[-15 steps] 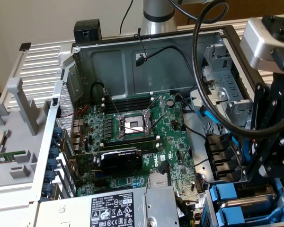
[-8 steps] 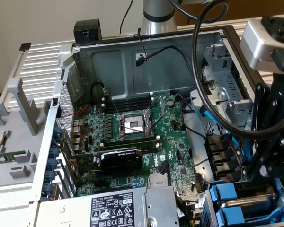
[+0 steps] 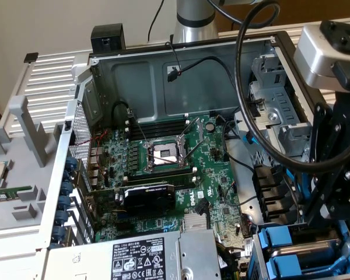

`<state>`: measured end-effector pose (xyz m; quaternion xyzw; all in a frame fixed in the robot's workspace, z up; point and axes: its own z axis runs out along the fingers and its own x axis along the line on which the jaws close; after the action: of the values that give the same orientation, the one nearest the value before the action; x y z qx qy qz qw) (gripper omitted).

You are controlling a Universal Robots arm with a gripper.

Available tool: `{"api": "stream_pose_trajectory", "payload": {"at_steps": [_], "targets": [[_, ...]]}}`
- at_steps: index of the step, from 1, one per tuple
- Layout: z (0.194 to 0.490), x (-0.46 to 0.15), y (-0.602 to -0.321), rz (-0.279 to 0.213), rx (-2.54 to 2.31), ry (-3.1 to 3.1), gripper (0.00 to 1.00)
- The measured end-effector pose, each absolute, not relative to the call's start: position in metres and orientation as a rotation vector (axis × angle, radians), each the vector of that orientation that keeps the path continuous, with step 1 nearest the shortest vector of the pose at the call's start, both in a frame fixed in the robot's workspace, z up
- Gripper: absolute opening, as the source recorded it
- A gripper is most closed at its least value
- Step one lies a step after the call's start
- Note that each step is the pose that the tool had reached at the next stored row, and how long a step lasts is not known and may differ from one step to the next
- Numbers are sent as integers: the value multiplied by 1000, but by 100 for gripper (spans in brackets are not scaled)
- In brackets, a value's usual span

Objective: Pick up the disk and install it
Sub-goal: 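Insert the first disk wire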

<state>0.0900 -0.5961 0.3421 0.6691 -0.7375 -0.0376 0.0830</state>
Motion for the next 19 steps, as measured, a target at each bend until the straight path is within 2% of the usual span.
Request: {"api": "stream_pose_trajectory", "payload": {"at_steps": [19], "targets": [[342, 87, -596, -110, 1991, -2207, 17]]}}
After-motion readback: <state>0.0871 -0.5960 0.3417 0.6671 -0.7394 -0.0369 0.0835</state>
